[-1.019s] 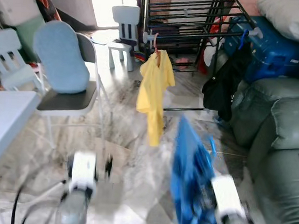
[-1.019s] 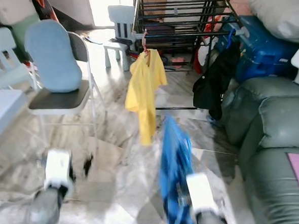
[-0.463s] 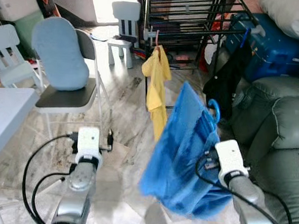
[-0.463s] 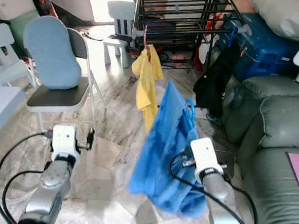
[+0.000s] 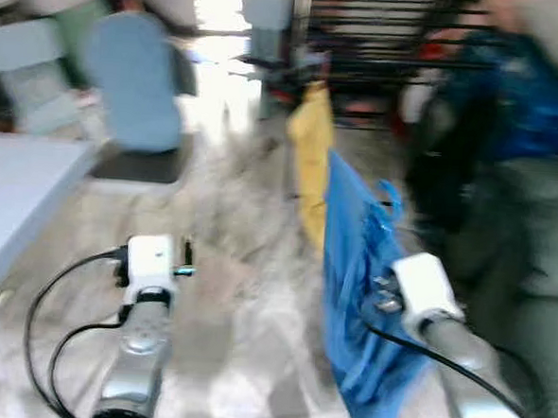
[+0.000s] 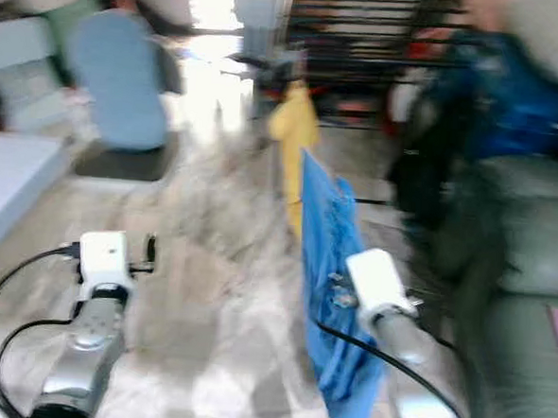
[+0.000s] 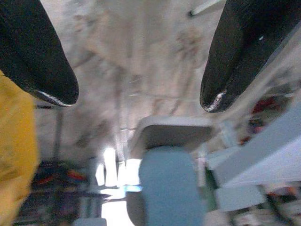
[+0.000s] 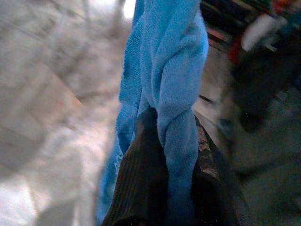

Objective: Hang hanger

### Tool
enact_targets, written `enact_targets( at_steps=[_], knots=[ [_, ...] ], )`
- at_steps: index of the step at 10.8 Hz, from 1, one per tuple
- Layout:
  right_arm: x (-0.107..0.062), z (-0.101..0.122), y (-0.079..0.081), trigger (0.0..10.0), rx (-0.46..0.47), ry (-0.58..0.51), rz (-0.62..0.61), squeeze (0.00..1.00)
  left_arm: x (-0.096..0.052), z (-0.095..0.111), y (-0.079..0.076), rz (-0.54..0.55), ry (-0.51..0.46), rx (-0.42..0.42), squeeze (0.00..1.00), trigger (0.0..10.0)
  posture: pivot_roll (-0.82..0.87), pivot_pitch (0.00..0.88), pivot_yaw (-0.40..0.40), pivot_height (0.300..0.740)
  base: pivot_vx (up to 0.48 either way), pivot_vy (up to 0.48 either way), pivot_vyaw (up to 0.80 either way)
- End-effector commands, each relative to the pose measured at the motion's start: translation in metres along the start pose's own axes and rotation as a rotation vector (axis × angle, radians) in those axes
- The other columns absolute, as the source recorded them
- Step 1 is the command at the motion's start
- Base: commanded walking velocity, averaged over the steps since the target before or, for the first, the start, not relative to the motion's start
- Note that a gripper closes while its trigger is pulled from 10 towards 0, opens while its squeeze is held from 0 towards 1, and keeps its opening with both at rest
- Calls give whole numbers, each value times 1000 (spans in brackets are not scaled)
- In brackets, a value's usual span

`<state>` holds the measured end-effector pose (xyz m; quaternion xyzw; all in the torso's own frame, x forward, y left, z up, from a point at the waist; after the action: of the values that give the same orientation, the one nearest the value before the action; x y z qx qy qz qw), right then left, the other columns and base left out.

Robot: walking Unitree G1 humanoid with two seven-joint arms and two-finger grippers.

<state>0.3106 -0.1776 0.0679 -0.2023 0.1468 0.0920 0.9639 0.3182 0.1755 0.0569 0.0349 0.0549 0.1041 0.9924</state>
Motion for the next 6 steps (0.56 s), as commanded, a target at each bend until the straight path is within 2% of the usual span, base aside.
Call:
enact_targets(
  at_steps=[1, 2, 3, 4, 6],
  knots=[
    [4, 12, -5, 10000, -10, -45, -17, 0, 1, 3, -6, -12, -16, 9, 0, 10000, -232, 0, 78, 740, 0, 0, 800],
    [8, 16, -5, 10000, -9, -56, -12, 0, 4, 9, -14, -50, -34, 15, 0, 10000, -213, 0, 81, 740, 0, 0, 800],
    [11, 19, -4, 10000, 0, -64, -11, 0, 6, 14, -15, -62, -54, 32, 0, 10000, -193, 0, 73, 740, 0, 0, 800],
    [15, 23, 3, 10000, -5, -73, 11, 0, 9, 20, -5, -39, -72, 39, 0, 10000, -175, 0, 65, 740, 0, 0, 0],
    [14, 28, 12, 10000, -30, -99, 42, 0, 11, 19, 5, -19, -74, 44, 0, 10000, -177, 0, 72, 740, 0, 0, 684]
  ],
)
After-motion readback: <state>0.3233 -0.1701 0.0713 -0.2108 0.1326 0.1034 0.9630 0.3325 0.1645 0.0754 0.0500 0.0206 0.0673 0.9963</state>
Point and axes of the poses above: a point about 5 cm out from each wrist's last joint towards the gripper, its own x axis pointing out of the wrist towards the gripper, its own z axis along the axis of the wrist's last joint, y = z × x, the point moved 4 cm from there along x, pointing out of the wrist towards the gripper, and after that the axes turned 2 degrees about -x, right-handed, at the moved point
